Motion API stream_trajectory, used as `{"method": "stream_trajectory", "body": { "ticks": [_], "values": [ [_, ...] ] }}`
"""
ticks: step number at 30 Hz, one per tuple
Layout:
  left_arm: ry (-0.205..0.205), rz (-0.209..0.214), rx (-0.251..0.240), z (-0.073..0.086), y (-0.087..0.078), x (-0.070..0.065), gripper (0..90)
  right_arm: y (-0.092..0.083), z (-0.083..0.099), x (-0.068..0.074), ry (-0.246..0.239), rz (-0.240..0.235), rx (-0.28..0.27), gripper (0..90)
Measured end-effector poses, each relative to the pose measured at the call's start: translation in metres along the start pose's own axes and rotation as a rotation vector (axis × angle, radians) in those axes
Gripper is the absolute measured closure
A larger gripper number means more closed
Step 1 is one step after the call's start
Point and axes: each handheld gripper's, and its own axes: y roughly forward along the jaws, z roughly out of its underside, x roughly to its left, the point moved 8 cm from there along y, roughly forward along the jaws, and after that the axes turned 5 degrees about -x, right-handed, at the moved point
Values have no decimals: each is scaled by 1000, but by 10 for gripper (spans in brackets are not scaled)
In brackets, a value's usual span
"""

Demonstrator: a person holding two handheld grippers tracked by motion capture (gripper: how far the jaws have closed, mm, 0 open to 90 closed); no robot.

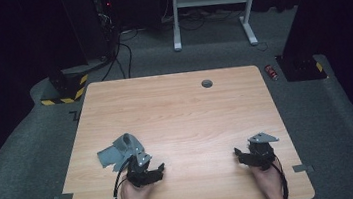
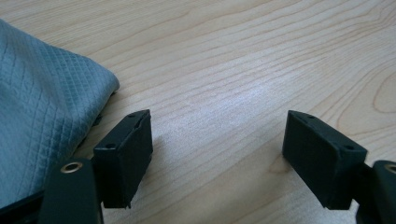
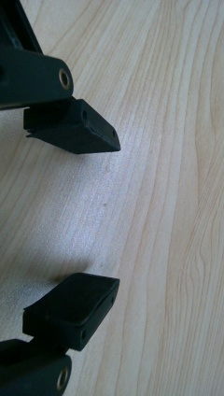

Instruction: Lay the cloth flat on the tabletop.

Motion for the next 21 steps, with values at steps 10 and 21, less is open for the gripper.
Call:
{"method": "stream_trajectory", "body": {
  "ticks": [10,21],
  "values": [
    [-29,27,-56,-4,-17,4,222,0,0,0,0,0,0,290],
    [-55,31,-104,-15,-34,8,218,0,0,0,0,0,0,289]
  ]
}}
